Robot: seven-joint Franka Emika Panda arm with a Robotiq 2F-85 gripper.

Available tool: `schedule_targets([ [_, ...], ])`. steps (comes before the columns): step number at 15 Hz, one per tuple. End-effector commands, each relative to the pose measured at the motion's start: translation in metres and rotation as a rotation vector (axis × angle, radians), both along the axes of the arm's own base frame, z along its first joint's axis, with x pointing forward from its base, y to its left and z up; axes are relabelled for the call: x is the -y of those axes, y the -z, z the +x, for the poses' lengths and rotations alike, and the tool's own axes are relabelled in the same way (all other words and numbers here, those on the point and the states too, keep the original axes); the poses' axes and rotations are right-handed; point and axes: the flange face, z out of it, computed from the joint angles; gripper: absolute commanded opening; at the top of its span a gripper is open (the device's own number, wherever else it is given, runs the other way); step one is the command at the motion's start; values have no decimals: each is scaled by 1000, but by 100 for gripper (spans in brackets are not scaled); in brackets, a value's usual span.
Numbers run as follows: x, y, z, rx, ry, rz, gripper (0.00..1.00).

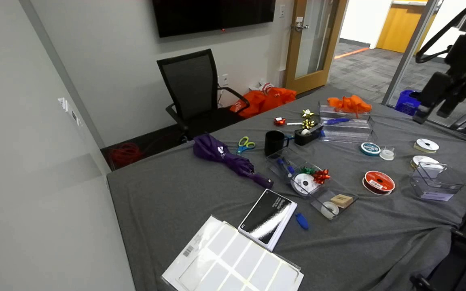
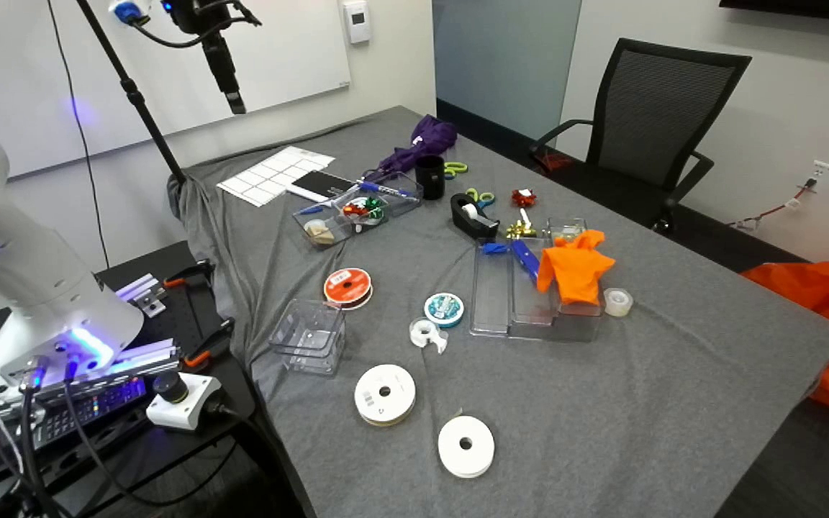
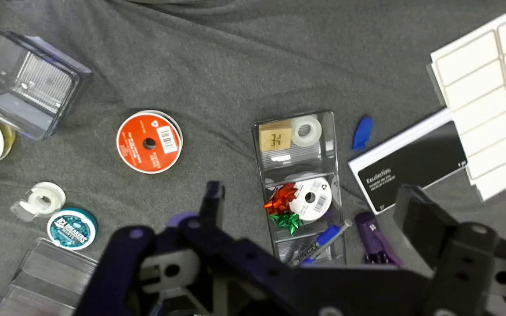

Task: Move the black bowl forward

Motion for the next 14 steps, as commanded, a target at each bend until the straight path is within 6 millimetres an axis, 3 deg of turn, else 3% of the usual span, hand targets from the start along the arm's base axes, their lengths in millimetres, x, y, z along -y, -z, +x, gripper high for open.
schedule_targets([
  [1, 16, 10, 47, 12, 197, 56, 100],
  [14, 73, 61, 216, -2, 961, 112, 100],
])
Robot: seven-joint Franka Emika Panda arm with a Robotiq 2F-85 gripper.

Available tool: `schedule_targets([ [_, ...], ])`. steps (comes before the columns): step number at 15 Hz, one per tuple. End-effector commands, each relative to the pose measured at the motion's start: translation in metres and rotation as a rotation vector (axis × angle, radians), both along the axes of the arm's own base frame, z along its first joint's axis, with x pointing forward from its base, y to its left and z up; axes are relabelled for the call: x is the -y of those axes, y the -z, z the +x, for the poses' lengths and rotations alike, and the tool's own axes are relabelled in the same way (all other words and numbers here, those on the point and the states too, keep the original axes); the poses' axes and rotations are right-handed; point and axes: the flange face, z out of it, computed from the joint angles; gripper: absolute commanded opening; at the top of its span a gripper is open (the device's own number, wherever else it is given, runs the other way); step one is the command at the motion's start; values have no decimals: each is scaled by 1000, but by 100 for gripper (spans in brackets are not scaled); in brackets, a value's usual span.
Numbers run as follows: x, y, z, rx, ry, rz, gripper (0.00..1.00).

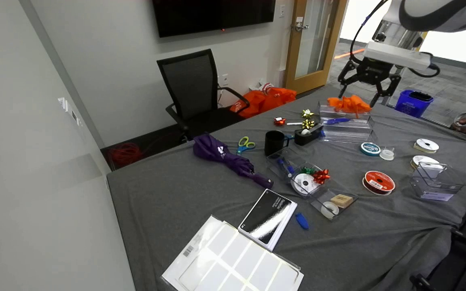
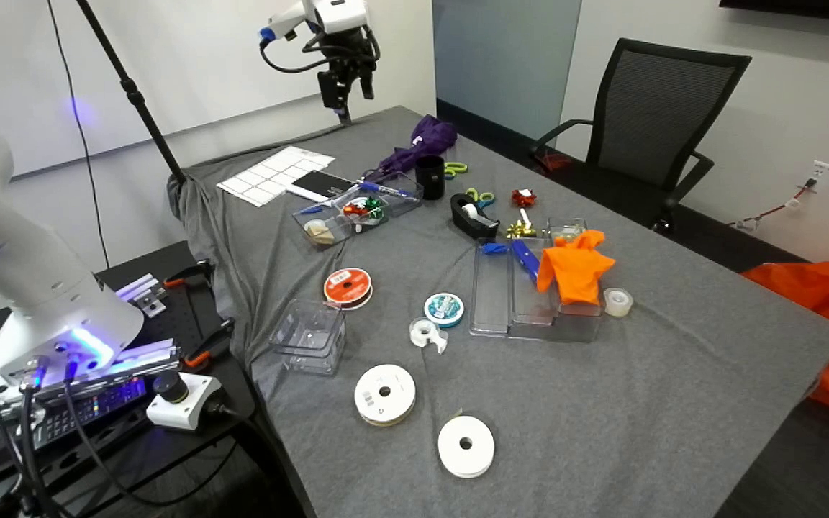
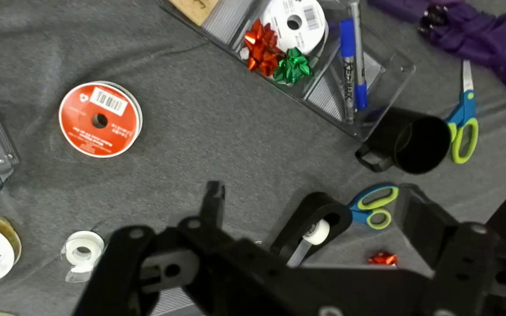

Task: Move the black bowl forward

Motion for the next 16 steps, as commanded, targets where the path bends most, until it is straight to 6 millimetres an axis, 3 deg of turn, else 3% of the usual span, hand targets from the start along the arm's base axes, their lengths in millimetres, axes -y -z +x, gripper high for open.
schedule_targets([
  [1, 17, 11, 49, -17, 201, 25, 100],
  [5, 33, 17, 86, -19, 437, 54, 100],
  [6, 28, 14, 64, -16, 351, 39, 100],
  [13, 28, 17, 71, -17, 361, 37, 100],
  [16, 21, 33, 94, -13, 435, 33, 100],
])
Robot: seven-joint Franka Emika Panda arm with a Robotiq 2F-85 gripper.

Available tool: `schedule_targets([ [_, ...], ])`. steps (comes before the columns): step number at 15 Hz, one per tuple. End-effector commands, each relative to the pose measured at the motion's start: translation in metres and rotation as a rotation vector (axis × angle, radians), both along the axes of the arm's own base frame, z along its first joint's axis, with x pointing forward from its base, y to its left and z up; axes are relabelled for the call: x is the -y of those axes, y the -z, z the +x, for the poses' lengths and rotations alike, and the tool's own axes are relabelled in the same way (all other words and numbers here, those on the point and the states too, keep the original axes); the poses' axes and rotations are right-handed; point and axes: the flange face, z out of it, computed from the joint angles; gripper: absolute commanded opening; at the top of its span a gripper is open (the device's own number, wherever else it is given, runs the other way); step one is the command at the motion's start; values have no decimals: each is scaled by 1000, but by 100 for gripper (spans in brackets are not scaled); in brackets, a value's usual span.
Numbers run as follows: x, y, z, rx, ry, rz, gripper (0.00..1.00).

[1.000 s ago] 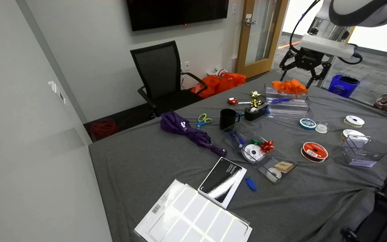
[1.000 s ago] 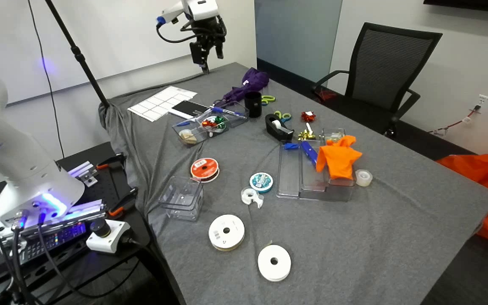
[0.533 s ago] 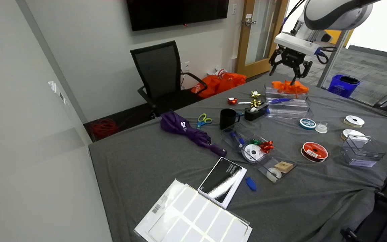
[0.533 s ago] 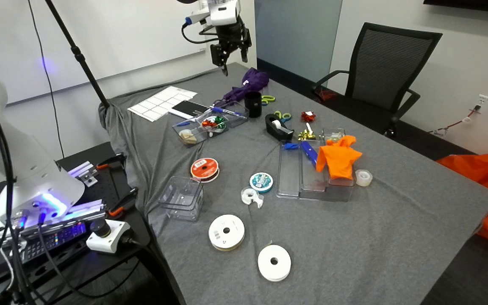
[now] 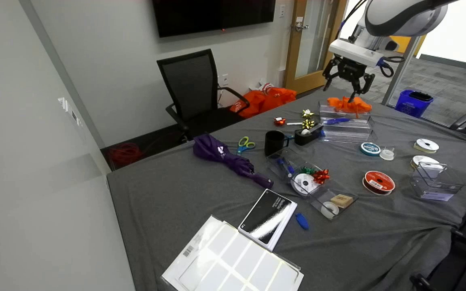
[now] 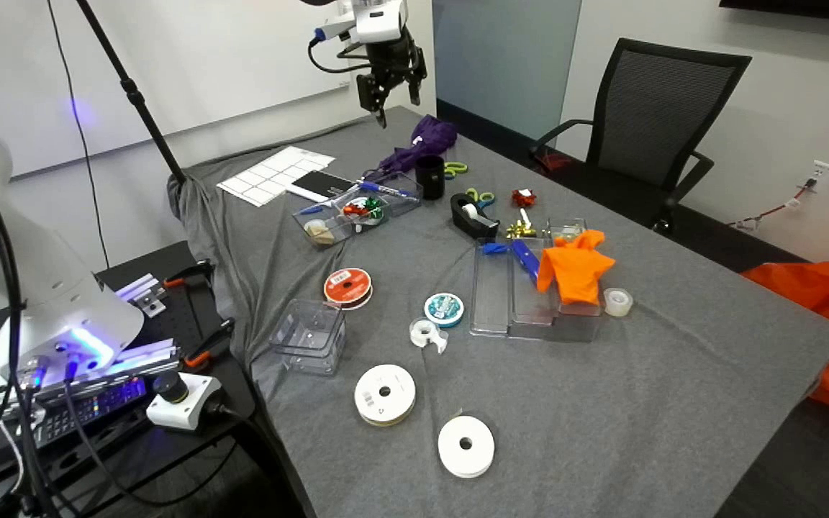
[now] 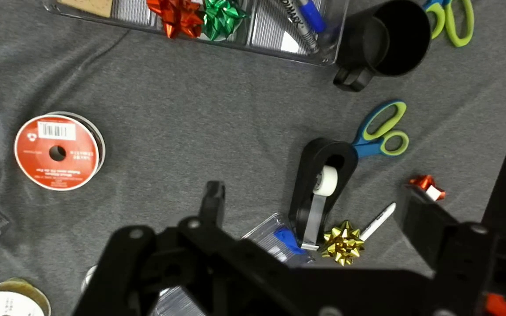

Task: Move the black bowl forward

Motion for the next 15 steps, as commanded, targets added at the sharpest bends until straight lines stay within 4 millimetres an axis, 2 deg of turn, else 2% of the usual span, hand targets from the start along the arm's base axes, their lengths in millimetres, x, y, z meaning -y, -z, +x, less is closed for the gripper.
schedule_targets([
  [1, -6, 21, 34, -9, 86, -8, 100],
  [5, -13, 50, 73, -55, 206, 6, 100],
  [8, -15, 81, 99, -89, 258, -5, 100],
  [12, -6, 122, 121, -111, 310, -30, 100],
  [15, 9, 148, 135, -110, 345, -60, 100],
])
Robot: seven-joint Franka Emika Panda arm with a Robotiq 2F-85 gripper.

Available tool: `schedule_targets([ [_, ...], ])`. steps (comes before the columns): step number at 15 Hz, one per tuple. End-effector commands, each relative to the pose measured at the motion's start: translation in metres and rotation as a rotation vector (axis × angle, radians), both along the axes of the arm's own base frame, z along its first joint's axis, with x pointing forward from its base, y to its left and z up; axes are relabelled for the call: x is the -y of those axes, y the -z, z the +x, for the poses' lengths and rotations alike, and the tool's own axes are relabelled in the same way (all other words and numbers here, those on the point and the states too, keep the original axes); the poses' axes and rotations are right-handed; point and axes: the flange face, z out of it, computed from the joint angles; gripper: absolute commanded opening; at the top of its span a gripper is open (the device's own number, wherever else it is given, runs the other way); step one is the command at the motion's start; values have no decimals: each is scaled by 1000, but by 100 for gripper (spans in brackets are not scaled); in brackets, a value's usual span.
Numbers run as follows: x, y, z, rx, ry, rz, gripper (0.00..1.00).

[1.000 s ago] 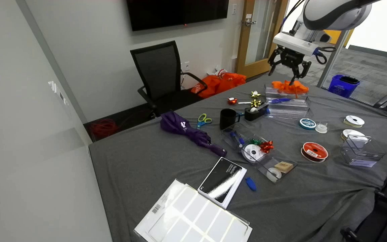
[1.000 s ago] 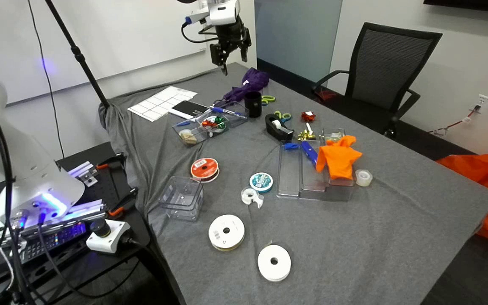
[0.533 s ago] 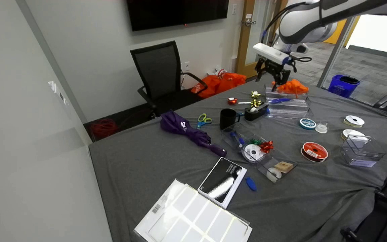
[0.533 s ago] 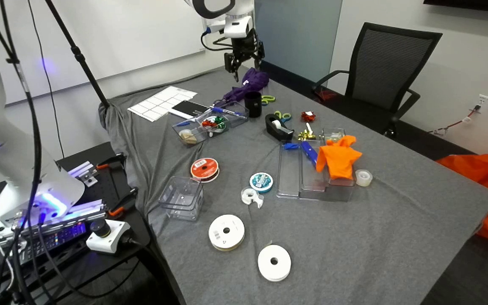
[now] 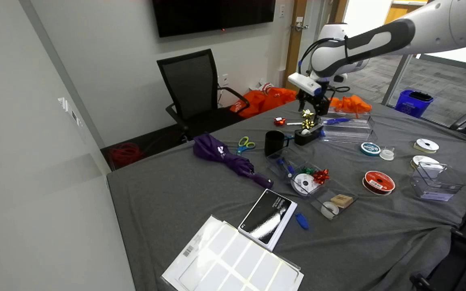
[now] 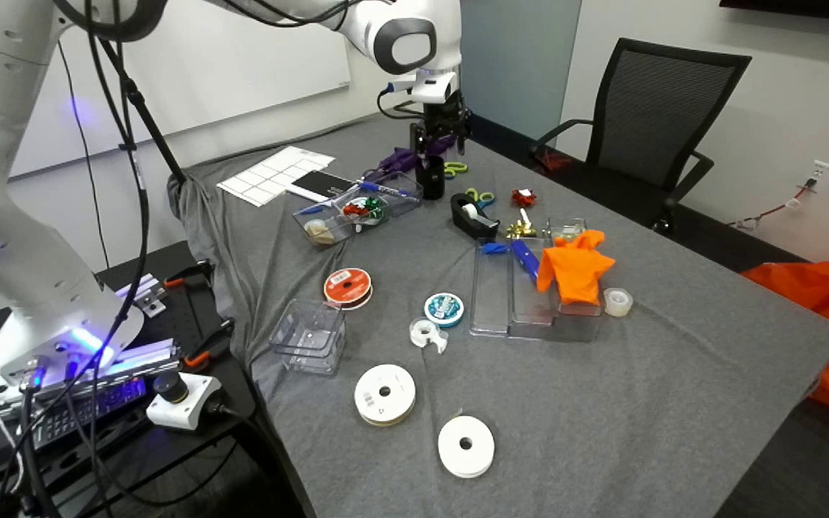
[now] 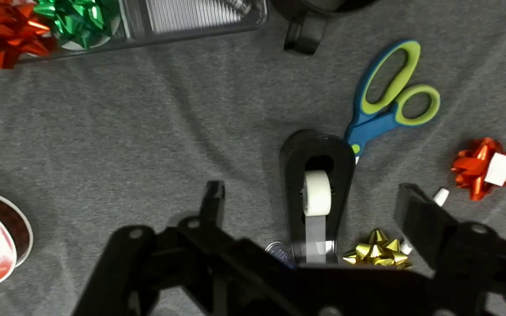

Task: Move the black bowl forward

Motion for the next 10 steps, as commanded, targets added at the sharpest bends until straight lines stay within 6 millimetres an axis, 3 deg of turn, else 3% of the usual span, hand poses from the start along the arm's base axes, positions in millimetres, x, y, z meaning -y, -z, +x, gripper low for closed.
schedule_targets([
  [1, 15, 23, 22, -14, 35, -41, 100],
  [5, 41, 46, 36, 6, 57, -78, 100],
  [10, 54, 74, 45, -13, 69, -146, 100],
])
